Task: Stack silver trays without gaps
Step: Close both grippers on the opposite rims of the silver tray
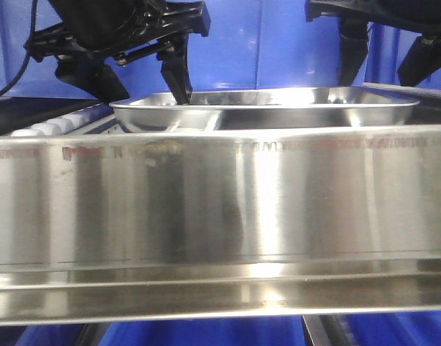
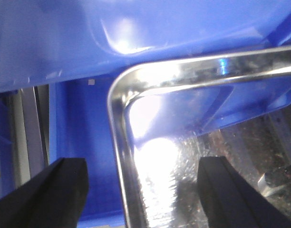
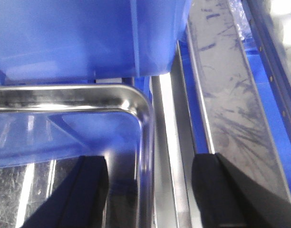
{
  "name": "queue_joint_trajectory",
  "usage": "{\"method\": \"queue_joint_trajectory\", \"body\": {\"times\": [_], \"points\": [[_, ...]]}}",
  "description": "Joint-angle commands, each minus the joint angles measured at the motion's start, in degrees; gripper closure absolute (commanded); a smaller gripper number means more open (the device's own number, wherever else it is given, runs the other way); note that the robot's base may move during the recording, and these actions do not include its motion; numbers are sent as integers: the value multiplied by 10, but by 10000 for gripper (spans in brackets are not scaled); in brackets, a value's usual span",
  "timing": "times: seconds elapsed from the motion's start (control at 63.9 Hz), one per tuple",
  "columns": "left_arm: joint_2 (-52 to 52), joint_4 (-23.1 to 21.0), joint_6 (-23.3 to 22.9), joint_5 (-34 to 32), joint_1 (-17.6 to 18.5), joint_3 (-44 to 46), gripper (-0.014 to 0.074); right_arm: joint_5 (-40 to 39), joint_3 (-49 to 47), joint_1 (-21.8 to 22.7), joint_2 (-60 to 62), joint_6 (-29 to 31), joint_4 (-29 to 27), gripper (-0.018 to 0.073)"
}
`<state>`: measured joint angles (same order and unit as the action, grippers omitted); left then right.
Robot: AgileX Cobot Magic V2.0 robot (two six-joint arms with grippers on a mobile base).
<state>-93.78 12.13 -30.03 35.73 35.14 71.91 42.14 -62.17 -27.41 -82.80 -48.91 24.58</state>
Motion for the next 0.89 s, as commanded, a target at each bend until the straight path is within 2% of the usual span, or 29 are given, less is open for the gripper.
{"method": "queue_joint_trajectory", "body": {"times": [0.0, 0.251, 0.47, 0.877], "points": [[3, 1, -2, -10, -6, 4, 207, -6, -4, 3, 0, 0, 3, 263], [3, -9, -2, -6, -29, 4, 207, -10, -4, -15, -12, 0, 1, 263], [3, -26, -2, -7, -26, 4, 207, -9, -4, -17, -29, 0, 12, 263], [-31, -24, -2, -1, -15, 4, 207, -21, -4, -17, -29, 0, 16, 263]]}}
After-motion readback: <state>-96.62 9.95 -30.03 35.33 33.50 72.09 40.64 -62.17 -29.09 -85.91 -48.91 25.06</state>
